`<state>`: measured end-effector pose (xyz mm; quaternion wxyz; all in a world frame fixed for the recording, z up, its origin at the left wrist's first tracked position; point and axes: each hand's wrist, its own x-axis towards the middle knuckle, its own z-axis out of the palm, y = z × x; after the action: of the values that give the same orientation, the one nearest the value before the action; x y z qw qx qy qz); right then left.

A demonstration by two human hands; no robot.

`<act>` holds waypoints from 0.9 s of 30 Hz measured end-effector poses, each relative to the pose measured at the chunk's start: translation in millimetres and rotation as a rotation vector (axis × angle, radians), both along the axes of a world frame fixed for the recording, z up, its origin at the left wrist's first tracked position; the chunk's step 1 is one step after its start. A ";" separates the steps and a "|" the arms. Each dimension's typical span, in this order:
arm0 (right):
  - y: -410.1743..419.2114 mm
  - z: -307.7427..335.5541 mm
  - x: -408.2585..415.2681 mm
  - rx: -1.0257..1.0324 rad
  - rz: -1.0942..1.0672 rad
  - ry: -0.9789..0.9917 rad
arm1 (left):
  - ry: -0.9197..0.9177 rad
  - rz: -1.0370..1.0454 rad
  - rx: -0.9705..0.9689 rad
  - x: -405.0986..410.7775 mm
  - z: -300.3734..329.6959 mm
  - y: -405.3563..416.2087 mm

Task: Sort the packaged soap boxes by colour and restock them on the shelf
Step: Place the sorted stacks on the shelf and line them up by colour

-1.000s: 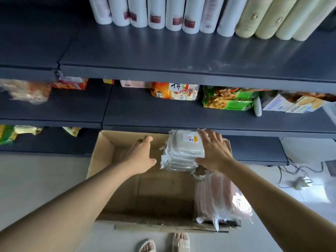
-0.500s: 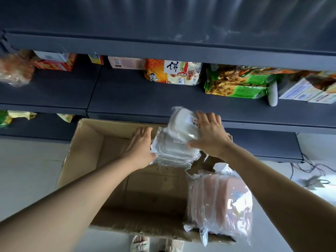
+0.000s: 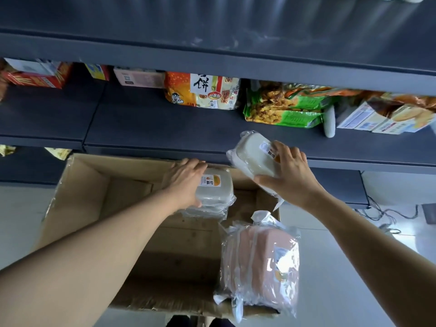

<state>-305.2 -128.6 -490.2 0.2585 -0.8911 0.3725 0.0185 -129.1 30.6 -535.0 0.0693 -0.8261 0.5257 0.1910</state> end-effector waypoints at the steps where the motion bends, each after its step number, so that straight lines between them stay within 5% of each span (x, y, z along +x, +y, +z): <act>1: 0.8 4.1 -1.6 -0.008 0.002 0.001 | 0.055 0.022 -0.018 0.2 3.9 2.1; 8: 19.2 80.4 -6.5 -0.085 0.014 -0.056 | 0.207 0.052 -0.150 11.9 85.5 24.8; 27: 57.8 408.2 -42.8 -0.526 -0.179 -0.375 | 0.031 -0.112 -0.588 10.4 419.2 43.4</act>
<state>-348.0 -70.8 -82.0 0.0843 -0.8789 0.3875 -0.2652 -118.6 74.0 -115.8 -0.1704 -0.7773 0.6043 0.0389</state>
